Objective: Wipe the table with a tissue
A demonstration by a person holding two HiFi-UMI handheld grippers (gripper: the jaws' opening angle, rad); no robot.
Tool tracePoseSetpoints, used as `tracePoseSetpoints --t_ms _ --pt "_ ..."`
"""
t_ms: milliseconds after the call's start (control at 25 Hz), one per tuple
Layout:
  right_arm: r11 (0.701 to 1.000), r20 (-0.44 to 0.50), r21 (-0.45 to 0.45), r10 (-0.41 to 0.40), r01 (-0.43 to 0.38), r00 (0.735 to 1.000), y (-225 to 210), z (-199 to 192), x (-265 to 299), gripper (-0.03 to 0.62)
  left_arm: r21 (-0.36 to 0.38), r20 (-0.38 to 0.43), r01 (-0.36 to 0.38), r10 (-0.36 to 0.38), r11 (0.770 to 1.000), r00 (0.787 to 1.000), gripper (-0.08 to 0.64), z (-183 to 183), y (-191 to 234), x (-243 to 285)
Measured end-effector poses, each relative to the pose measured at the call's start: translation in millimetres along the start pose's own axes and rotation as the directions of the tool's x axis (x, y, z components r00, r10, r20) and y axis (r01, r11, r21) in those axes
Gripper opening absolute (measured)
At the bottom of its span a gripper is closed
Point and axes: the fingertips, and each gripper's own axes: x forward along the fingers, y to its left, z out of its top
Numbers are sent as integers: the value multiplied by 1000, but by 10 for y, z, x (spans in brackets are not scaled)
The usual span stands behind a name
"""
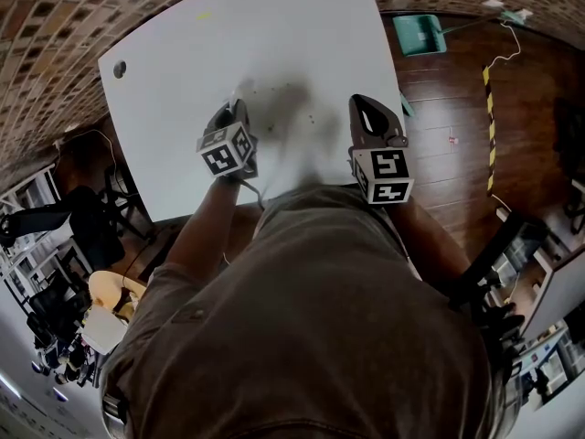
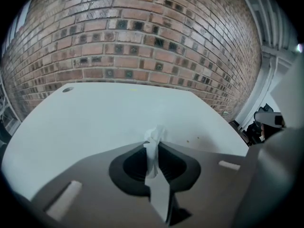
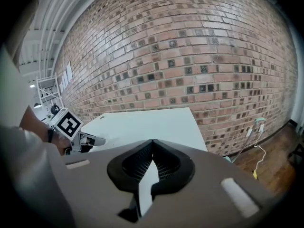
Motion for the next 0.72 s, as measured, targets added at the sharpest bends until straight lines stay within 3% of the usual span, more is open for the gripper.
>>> tracePoseSetpoints --t_ms 720 --pt "999 9 32 -18 18 1000 -159 -35 -70 14 71 -15 20 -19 997 1000 35 49 -262 18"
